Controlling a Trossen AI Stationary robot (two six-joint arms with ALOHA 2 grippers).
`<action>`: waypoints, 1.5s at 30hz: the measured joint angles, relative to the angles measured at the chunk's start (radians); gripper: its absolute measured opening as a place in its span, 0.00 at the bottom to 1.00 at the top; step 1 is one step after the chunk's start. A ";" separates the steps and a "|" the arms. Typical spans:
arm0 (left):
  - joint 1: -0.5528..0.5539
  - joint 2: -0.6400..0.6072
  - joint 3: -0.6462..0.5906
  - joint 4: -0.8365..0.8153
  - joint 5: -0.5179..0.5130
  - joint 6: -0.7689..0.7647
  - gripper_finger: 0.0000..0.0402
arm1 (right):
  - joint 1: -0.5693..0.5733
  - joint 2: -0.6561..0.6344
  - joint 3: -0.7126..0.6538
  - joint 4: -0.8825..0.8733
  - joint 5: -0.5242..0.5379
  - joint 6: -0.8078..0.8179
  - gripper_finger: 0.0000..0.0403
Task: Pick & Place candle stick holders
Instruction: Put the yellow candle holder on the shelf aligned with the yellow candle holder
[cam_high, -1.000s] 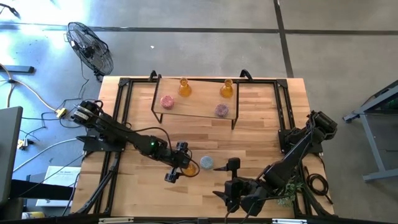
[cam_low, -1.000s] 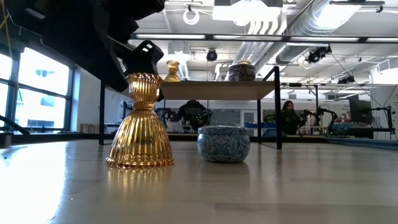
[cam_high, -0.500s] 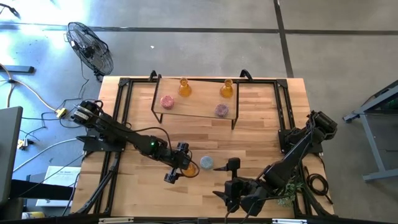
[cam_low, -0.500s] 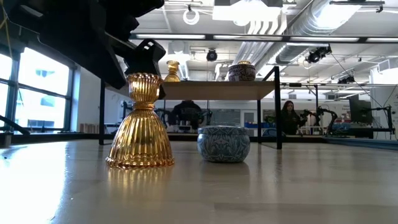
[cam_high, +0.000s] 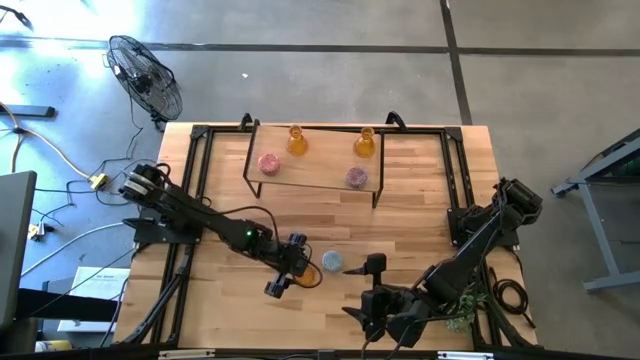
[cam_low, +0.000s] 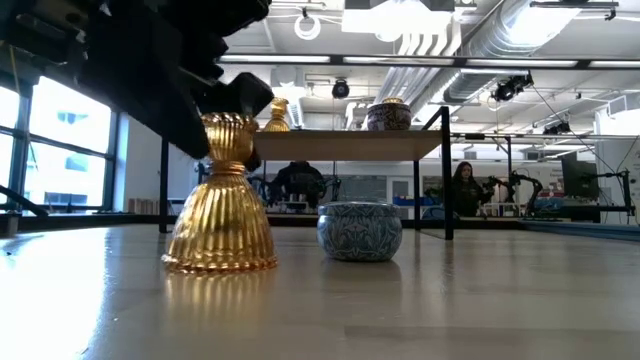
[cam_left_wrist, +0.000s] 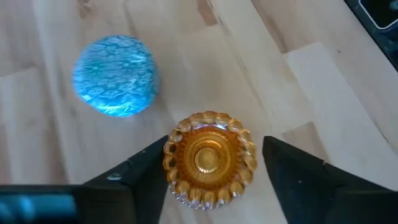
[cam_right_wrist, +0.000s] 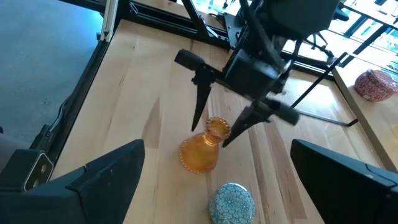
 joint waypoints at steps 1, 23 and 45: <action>0.001 0.009 0.000 0.007 0.014 0.000 0.56 | 0.000 0.000 0.000 0.000 0.000 -0.001 0.99; 0.039 0.029 0.007 0.049 0.105 0.057 0.36 | 0.000 0.000 0.000 -0.023 0.004 0.009 0.99; 0.091 -0.238 0.298 -0.290 -0.051 0.182 0.36 | 0.002 0.000 0.000 -0.010 0.030 0.000 0.99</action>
